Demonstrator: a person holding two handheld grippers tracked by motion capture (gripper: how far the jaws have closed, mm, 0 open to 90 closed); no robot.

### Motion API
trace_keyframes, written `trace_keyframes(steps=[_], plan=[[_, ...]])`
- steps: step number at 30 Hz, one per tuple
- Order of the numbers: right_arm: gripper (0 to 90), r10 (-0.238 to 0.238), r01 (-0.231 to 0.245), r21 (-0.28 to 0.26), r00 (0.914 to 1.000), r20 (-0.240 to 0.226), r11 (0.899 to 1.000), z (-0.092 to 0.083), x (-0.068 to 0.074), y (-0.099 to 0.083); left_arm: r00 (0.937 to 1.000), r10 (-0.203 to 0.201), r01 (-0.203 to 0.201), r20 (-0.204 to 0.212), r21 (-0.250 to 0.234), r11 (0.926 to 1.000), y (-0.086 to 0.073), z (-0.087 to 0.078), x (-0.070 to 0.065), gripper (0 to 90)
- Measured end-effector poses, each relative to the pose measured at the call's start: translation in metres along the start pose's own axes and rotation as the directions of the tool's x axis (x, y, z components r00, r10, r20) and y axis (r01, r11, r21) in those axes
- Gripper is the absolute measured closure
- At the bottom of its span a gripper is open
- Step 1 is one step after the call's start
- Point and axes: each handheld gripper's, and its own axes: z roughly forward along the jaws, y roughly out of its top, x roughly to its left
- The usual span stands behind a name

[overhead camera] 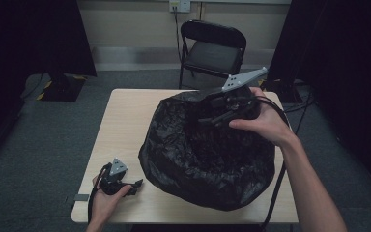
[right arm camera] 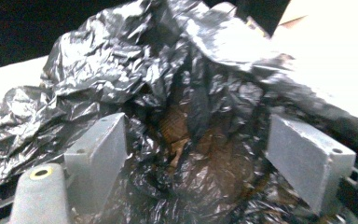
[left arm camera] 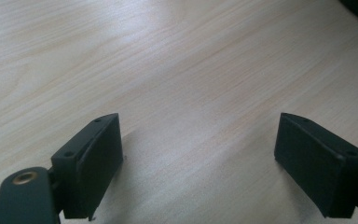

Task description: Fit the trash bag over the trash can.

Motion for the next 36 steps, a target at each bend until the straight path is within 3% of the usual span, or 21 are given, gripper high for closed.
trace_keyframes(steps=[1,2,7,11,13,17,23,25,31,36], plan=[[19.6,0.0,0.0,0.0,1.0,0.0,1.0,0.0,0.0,0.0,1.0,0.0,0.0,0.0,0.0,1.0,0.0,0.0,0.0,14.8],[18.9,0.026,-0.025,-0.034,0.9996,0.01,0.999,-0.005,0.0,-0.002,1.0,-0.001,0.001,-0.001,0.0,1.0,0.0,0.0,0.0,14.8],[18.0,0.04,-0.036,-0.081,0.9984,0.04,0.996,-0.02,0.004,-0.005,0.9999,-0.009,0.009,-0.011,0.0,1.0,0.0,0.0,-0.001,14.8],[19.7,0.036,-0.032,-0.06,0.9972,0.065,0.998,-0.029,0.007,-0.01,0.9997,-0.017,0.017,-0.017,-0.001,0.9999,-0.001,-0.001,-0.002,14.7],[19.3,0.055,-0.047,-0.085,0.994,0.094,0.995,-0.034,0.007,-0.015,0.9995,-0.023,0.023,-0.022,0.0,0.9997,-0.001,-0.001,-0.003,14.7],[17.2,0.07,-0.062,-0.083,0.9928,0.097,0.995,-0.043,0.01,-0.022,0.9995,-0.022,0.022,-0.024,-0.001,0.9998,-0.001,-0.001,-0.003,14.7],[16.9,0.092,-0.078,-0.096,0.9826,0.161,0.992,-0.054,0.013,-0.032,0.9994,-0.021,0.021,-0.026,0.0,0.9998,-0.001,-0.001,-0.003,14.7],[16.3,0.09,-0.076,-0.076,0.9752,0.202,0.994,-0.06,0.012,-0.037,0.9994,-0.021,0.021,-0.027,0.001,0.9998,-0.001,-0.001,-0.003,14.7],[17.3,0.099,-0.066,-0.131,0.9609,0.259,0.989,-0.072,0.012,-0.05,0.9994,-0.022,0.022,-0.028,0.001,0.9998,-0.001,-0.001,-0.004,14.7],[17.2,0.131,-0.094,-0.15,0.9555,0.264,0.984,-0.078,0.009,-0.058,0.9993,-0.025,0.025,-0.028,0.0,0.9997,-0.001,-0.001,-0.004,14.7]])
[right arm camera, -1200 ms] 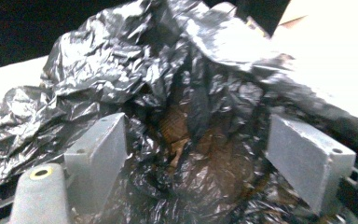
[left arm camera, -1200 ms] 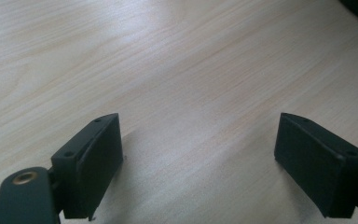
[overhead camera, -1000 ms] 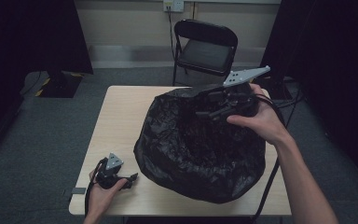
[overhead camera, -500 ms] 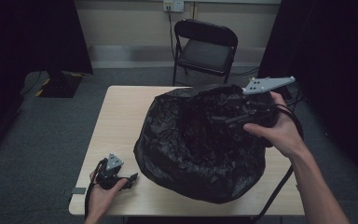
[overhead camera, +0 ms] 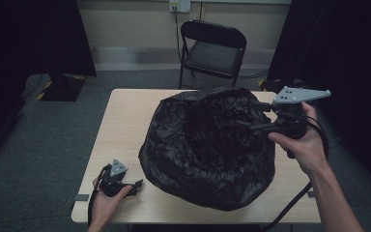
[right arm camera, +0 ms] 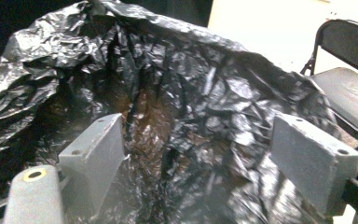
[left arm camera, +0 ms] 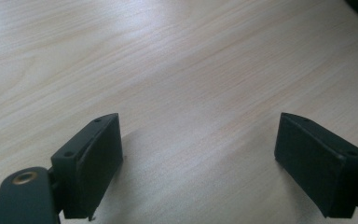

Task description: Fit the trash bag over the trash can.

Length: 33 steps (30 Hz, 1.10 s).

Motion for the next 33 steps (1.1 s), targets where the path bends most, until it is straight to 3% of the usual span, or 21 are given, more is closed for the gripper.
trace_keyframes(steps=[4,11,13,17,18,27,31,33], plan=[[17.5,0.034,-0.032,-0.054,0.9985,0.042,0.998,-0.014,-0.008,-0.005,1.0,0.0,0.0,-0.001,0.001,1.0,0.0,0.0,0.0,14.6],[21.0,0.066,-0.058,-0.076,0.9928,0.1,0.995,-0.027,-0.015,-0.017,1.0,-0.001,0.001,-0.003,0.002,1.0,0.0,0.0,0.0,14.6],[18.2,0.085,-0.072,-0.094,0.9866,0.139,0.993,-0.032,-0.019,-0.026,1.0,-0.001,0.001,-0.003,0.002,1.0,0.0,0.0,0.0,14.6],[17.2,0.101,-0.083,-0.106,0.9803,0.17,0.991,-0.037,-0.022,-0.036,1.0,-0.001,0.001,-0.002,0.002,1.0,0.0,0.0,0.0,14.6],[13.7,0.111,-0.089,-0.12,0.9735,0.2,0.989,-0.04,-0.024,-0.043,1.0,0.0,0.0,-0.003,0.003,1.0,0.0,0.0,0.0,14.6],[13.2,0.147,-0.116,-0.138,0.9582,0.245,0.984,-0.048,-0.026,-0.066,1.0,0.0,0.001,-0.003,0.002,1.0,0.0,0.0,0.0,14.6],[13.1,0.183,-0.144,-0.148,0.9376,0.296,0.979,-0.05,-0.028,-0.083,1.0,0.0,0.0,-0.003,0.003,1.0,0.0,0.0,0.0,14.6],[13.0,0.187,-0.149,-0.145,0.936,0.299,0.978,-0.049,-0.028,-0.087,1.0,0.001,-0.001,-0.003,0.003,1.0,0.0,0.0,0.0,14.6]])
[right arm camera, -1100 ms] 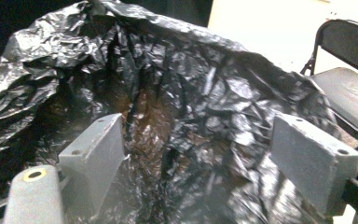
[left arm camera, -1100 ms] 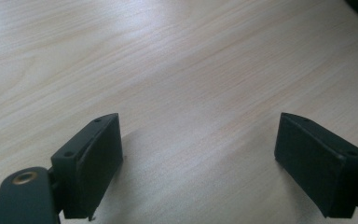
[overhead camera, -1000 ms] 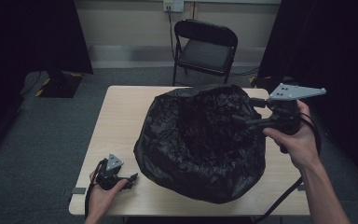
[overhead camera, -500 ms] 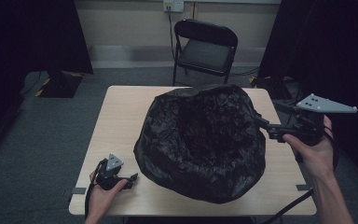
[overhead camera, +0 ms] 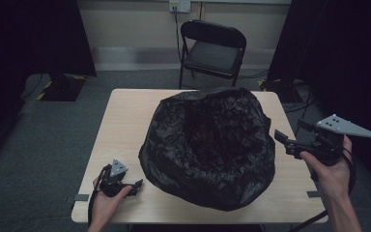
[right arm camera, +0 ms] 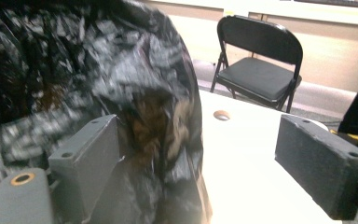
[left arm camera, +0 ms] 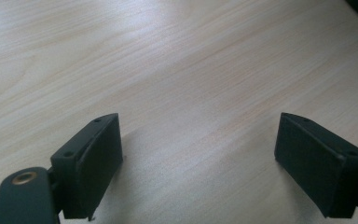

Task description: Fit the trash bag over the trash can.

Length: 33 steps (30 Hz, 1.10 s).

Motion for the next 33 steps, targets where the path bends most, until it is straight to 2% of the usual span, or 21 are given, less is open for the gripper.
trace_keyframes(steps=[1,6,12,15,23,25,30,33], plan=[[12.9,0.02,-0.02,-0.006,0.9998,0.004,1.0,0.0,0.0,-0.007,1.0,-0.001,0.001,0.0,0.0,1.0,0.0,0.0,0.0,14.6],[12.8,0.037,-0.037,-0.001,0.999,0.026,0.999,0.001,0.001,-0.022,1.0,-0.008,0.008,-0.002,-0.004,1.0,0.0,0.0,-0.001,14.6],[13.0,0.058,-0.06,0.04,0.9974,0.042,0.997,0.009,-0.003,-0.047,0.9999,-0.009,0.008,-0.006,-0.003,1.0,0.0,0.0,-0.001,14.6],[13.0,0.05,-0.054,0.055,0.9959,0.075,0.997,0.013,-0.007,-0.057,0.9999,-0.012,0.012,-0.007,-0.004,0.9999,0.0,0.0,-0.002,14.6],[13.3,0.104,-0.112,0.079,0.9903,0.092,0.991,0.024,-0.014,-0.086,0.9999,-0.012,0.012,-0.008,-0.004,0.9999,0.0,0.0,-0.002,14.6],[13.8,0.09,-0.1,0.093,0.9908,0.1,0.991,0.027,-0.013,-0.094,0.9998,-0.015,0.015,-0.011,-0.004,0.9999,0.0,0.0,-0.002,14.4],[13.7,0.114,-0.13,0.103,0.9833,0.142,0.986,0.031,-0.021,-0.111,0.9998,-0.014,0.014,-0.012,-0.004,0.9999,0.0,0.0,-0.002,14.4],[13.8,0.131,-0.15,0.124,0.9799,0.15,0.981,0.033,-0.026,-0.124,0.9997,-0.022,0.022,-0.015,-0.004,0.9998,0.0,0.0,-0.003,14.3]])
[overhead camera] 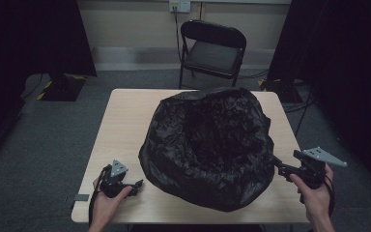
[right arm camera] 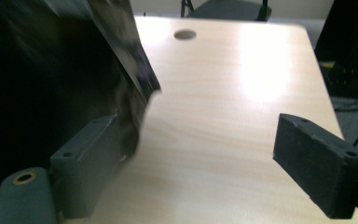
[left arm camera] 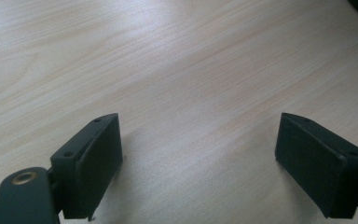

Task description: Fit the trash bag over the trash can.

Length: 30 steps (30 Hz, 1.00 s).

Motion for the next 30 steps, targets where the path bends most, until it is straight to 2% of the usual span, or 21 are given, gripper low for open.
trace_keyframes(steps=[3,5,7,8,9,10,11,13,17,23,25,27,30], plan=[[13.9,0.037,-0.037,0.026,0.9991,0.02,0.999,0.007,0.0,-0.012,0.9999,-0.012,0.012,-0.011,0.0,0.9999,0.0,0.0,-0.002,14.3],[14.2,0.031,-0.032,0.04,0.9989,0.036,0.999,0.013,0.0,-0.02,0.9997,-0.016,0.016,-0.017,0.0,0.9999,0.0,0.0,-0.003,14.0],[14.3,0.036,-0.038,0.05,0.9989,0.03,0.998,0.015,0.0,-0.023,0.9997,-0.018,0.018,-0.019,0.001,0.9998,0.0,0.0,-0.003,14.0],[14.3,0.015,-0.018,0.074,0.999,0.042,0.997,0.019,-0.001,-0.029,0.9997,-0.018,0.018,-0.02,0.001,0.9998,0.0,0.0,-0.003,14.0],[14.3,0.015,-0.018,0.074,0.999,0.042,0.997,0.019,-0.001,-0.029,0.9997,-0.018,0.018,-0.02,0.001,0.9998,0.0,0.0,-0.003,14.0],[14.4,-0.02,0.013,0.101,0.9977,0.065,0.995,0.024,0.0,-0.035,0.9996,-0.018,0.018,-0.02,0.001,0.9998,0.0,0.0,-0.003,14.0],[14.4,-0.02,0.013,0.101,0.9977,0.065,0.995,0.024,0.0,-0.035,0.9996,-0.018,0.018,-0.02,0.001,0.9998,0.0,0.0,-0.003,14.0],[14.4,-0.046,0.035,0.138,0.996,0.077,0.99,0.029,0.0,-0.042,0.9996,-0.017,0.017,-0.02,0.001,0.9998,0.0,0.0,-0.003,14.0],[14.2,-0.053,0.031,0.187,0.992,0.114,0.982,0.041,-0.001,-0.056,0.9996,-0.017,0.017,-0.022,0.001,0.9999,0.0,0.0,-0.003,14.1],[13.7,-0.075,0.047,0.223,0.99,0.119,0.974,0.047,-0.002,-0.065,0.9996,-0.017,0.017,-0.022,0.001,0.9999,0.0,0.0,-0.003,14.1],[13.5,-0.087,0.054,0.245,0.9882,0.127,0.968,0.05,-0.002,-0.071,0.9996,-0.017,0.017,-0.024,0.002,0.9999,0.0,0.0,-0.003,13.9],[12.7,-0.091,0.059,0.24,0.9883,0.123,0.969,0.051,-0.003,-0.073,0.9996,-0.016,0.016,-0.024,0.002,0.9999,0.0,0.0,-0.003,13.9],[12.2,-0.052,0.025,0.246,0.9932,0.105,0.969,0.052,-0.008,-0.074,0.9994,-0.019,0.019,-0.028,0.003,0.9998,0.0,0.0,-0.004,13.8]])
